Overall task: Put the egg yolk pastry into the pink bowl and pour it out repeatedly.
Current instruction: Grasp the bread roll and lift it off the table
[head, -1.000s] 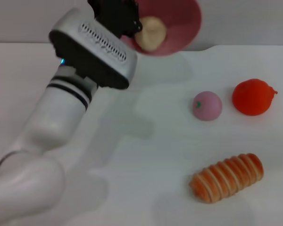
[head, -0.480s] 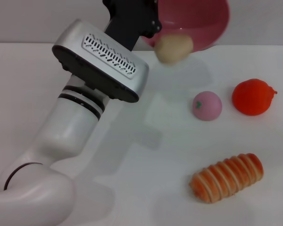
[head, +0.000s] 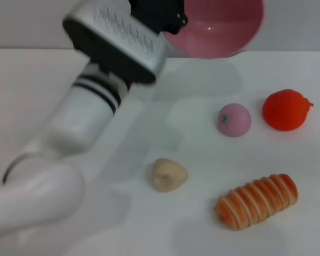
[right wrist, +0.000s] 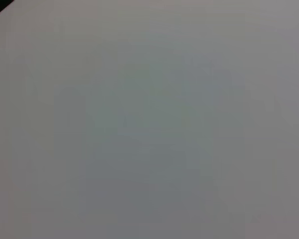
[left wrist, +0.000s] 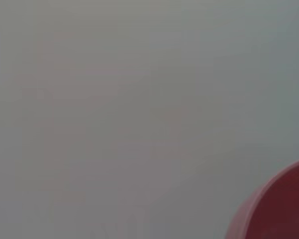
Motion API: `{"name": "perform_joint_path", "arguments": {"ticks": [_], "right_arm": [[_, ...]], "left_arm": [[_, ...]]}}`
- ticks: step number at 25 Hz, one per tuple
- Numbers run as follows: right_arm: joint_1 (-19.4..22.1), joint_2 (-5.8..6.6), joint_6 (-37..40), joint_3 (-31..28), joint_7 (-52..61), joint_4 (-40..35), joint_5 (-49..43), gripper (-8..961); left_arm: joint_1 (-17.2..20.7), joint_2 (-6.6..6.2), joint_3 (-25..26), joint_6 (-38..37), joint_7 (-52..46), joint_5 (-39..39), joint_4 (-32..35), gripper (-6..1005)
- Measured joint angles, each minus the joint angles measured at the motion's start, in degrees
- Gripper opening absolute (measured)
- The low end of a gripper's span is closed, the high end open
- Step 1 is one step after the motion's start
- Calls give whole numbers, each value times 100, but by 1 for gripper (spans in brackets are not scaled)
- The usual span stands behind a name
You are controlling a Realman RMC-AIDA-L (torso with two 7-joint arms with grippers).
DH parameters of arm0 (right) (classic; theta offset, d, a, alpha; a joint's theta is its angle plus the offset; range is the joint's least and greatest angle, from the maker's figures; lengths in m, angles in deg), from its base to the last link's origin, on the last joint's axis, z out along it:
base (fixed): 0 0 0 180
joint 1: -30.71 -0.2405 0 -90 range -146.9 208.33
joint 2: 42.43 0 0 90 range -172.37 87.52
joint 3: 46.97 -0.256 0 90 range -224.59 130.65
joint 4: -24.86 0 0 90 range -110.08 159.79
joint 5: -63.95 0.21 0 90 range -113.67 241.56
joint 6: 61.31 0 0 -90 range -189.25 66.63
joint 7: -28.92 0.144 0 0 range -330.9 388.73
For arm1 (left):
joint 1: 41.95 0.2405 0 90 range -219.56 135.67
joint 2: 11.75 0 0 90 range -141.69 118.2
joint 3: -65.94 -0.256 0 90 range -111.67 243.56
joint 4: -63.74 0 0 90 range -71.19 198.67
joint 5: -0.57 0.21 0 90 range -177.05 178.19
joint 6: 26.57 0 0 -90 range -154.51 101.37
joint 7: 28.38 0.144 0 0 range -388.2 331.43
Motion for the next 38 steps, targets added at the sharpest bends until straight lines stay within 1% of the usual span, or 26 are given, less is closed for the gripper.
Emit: {"name": "perform_joint_path", "arguments": {"ticks": [1, 2, 3, 5, 6, 8, 11, 12, 13, 14, 16, 17, 18, 20, 23, 26, 28, 31, 33, 35, 38], "right_arm": [[-22, 39, 11, 0, 452, -331, -493, 366], [-22, 39, 11, 0, 452, -331, -493, 366], [-23, 45, 42, 2, 705, -569, -722, 367], [-10, 32, 116, 23, 1215, -1100, -1134, 367], [10, 15, 176, 51, 1586, -1495, -1417, 368], [18, 3, 334, 117, 2334, -2166, -1861, 369], [-64, 30, 719, 228, 3622, -3266, -2505, 370], [-118, 38, 867, 267, 4033, -3694, -2743, 370], [-185, 43, 967, 303, 4401, -4073, -2996, 371], [-270, 51, 1064, 357, 4736, -4478, -3280, 371], [-473, 84, 1251, 558, 5313, -5137, -3949, 372], [-589, 106, 1354, 694, 5542, -5427, -4277, 372], [-713, 125, 1489, 853, 5739, -5619, -4546, 373], [-1033, 167, 1831, 1257, 6217, -5963, -5198, 373], [-1522, 183, 2351, 1807, 6867, -6091, -6062, 375], [-1981, 184, 2742, 2289, 7278, -5907, -6910, 376], [-2201, 157, 2860, 2582, 7376, -5644, -7415, 377], [-2363, 45, 2806, 2947, 7346, -5126, -7952, 378], [-2394, -3, 2679, 3108, 7266, -4788, -8147, 379], [-2393, -15, 2483, 3248, 7209, -4458, -8210, 379], [-2326, -27, 2160, 3542, 7147, -4060, -8223, 381]], "left_arm": [[-52, -1, 221, -355, -110, -13, 32, 45], [-126, -2, 504, -779, -254, -18, 53, 45], [-210, -4, 780, -1239, -413, -23, 70, 45], [-487, -13, 1680, -2526, -765, -34, 40, 45], [-580, -15, 1959, -2883, -830, -35, 8, 45], [-943, -24, 2857, -4096, -952, -36, -235, 45], [-1373, -33, 3982, -5381, -981, -33, -610, 45], [-1373, -33, 3982, -5381, -981, -33, -610, 45], [-1539, -51, 4582, -5975, -951, -12, -735, 45], [-1572, -59, 4754, -6136, -939, -3, -761, 45], [-1614, -117, 5185, -6571, -921, 39, -787, 45], [-1614, -117, 5185, -6571, -921, 39, -787, 45], [-1608, -159, 5547, -6884, -920, 102, -788, 45], [-1591, -171, 5706, -7002, -922, 150, -793, 45], [-1572, -186, 5843, -7168, -968, 250, -829, 45], [-1575, -190, 5935, -7304, -981, 308, -876, 45], [-1589, -192, 5999, -7432, -1006, 312, -894, 45], [-1616, -230, 6113, -7772, -1132, 334, -937, 45], [-1617, -271, 6145, -8001, -1320, 427, -950, 45], [-1605, -317, 6152, -8229, -1514, 535, -950, 45], [-1583, -432, 6154, -8725, -1787, 605, -948, 45]]}}
